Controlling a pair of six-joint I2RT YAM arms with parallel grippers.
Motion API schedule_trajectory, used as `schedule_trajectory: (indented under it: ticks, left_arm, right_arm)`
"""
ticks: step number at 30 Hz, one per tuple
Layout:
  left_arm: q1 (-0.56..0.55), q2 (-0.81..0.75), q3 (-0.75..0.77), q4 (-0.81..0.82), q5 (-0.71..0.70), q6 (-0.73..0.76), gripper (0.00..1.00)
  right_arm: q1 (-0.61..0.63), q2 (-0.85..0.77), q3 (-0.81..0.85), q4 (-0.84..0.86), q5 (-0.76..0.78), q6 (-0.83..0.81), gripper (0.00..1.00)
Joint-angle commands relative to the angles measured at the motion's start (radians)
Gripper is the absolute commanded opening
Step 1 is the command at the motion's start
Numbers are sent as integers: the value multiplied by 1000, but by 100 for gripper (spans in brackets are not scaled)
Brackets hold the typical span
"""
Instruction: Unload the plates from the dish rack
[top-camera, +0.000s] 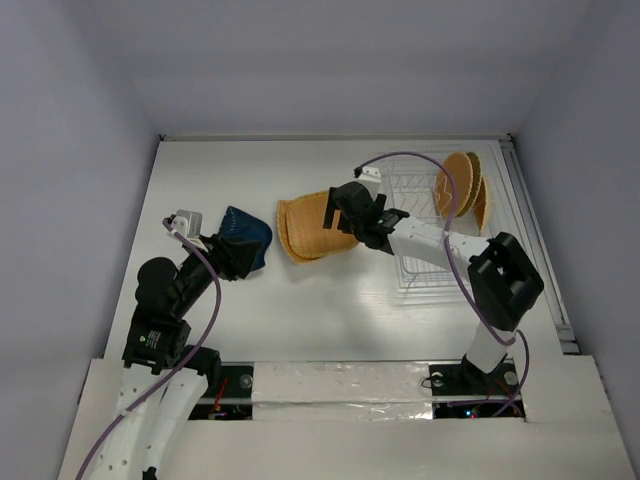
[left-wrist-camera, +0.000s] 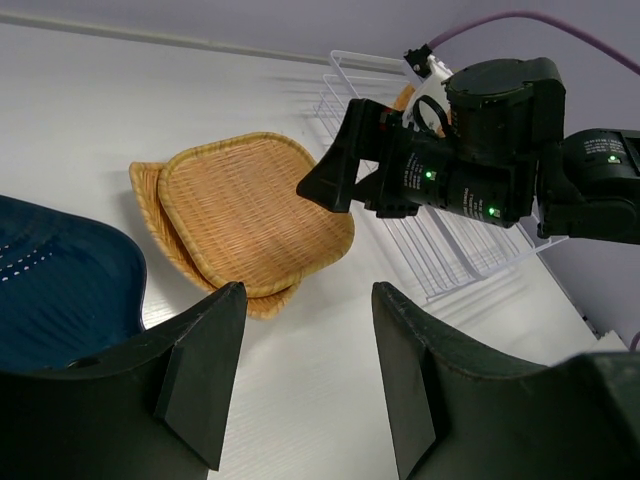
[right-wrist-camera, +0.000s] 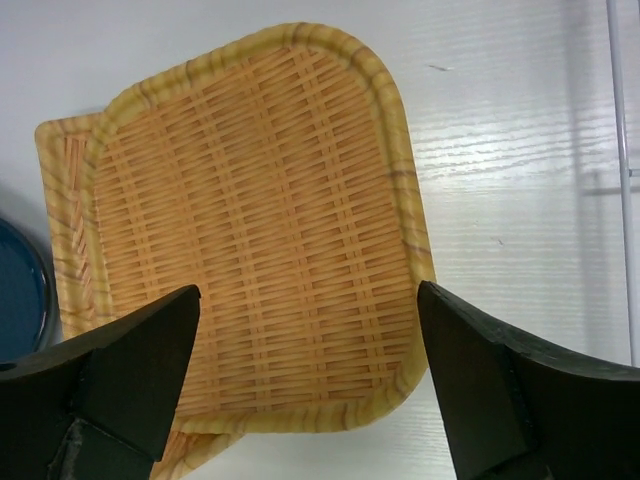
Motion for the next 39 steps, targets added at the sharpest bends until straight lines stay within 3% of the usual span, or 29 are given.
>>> schedule_trajectory:
  ticks: [1, 2, 4, 5, 6, 9, 12, 13, 16, 17, 18, 21, 22, 25, 28, 39]
  left_arm:
    - [7, -10, -11, 59, 17, -3, 50]
    - [7, -10, -12, 58, 16, -3, 49]
    - [7, -10, -11, 58, 14, -3, 49]
    - [7, -10, -11, 58, 14, -4, 49]
    - [7, -11, -12, 56, 13, -4, 49]
    - [7, -14, -11, 56, 11, -4, 48]
    - [7, -19, -11, 58, 11, -3, 32]
    - [7, -22, -12, 58, 9, -4, 21]
    - [7, -26, -3, 41, -21, 0, 0]
    - [7, -26, -1, 39, -26, 2, 0]
    - [7, -25, -1, 41, -26, 2, 0]
    - [7, -17, -8, 50, -12, -1, 1]
    - [7, -17, -9, 48, -12, -1, 8]
    - [7, -17, -8, 48, -12, -1, 24]
    - [7, -13, -9, 48, -9, -1, 31]
    - [7, -3, -9, 55, 3, 2, 35]
  right_arm:
    - [5, -36, 7, 35, 25, -28, 93]
    - [14, -80, 2, 47, 24, -37, 87]
    - [14, -132, 2, 76, 27, -76, 64]
    - [14, -161, 2, 81, 49, -91, 50]
    - [14, -225, 4, 73, 74, -123, 26]
    - [-12, -354, 8, 8, 233, -203, 0]
    - [-137, -439, -16, -60, 212, -241, 0]
    - [-179, -482, -27, -72, 196, -244, 0]
    - [-335, -525, -61, -103, 137, -270, 4]
    - [-368, -534, -59, -106, 122, -283, 10]
    - [-423, -533, -52, -120, 107, -316, 29]
    - [-485, -479, 30, -172, 73, -370, 45]
    - [-526, -459, 50, -186, 62, -376, 47]
    - [-584, -361, 111, -218, -1, -393, 47]
    - [-607, -294, 125, -223, -49, -410, 46]
    - [-643, -179, 143, -211, 13, -399, 44]
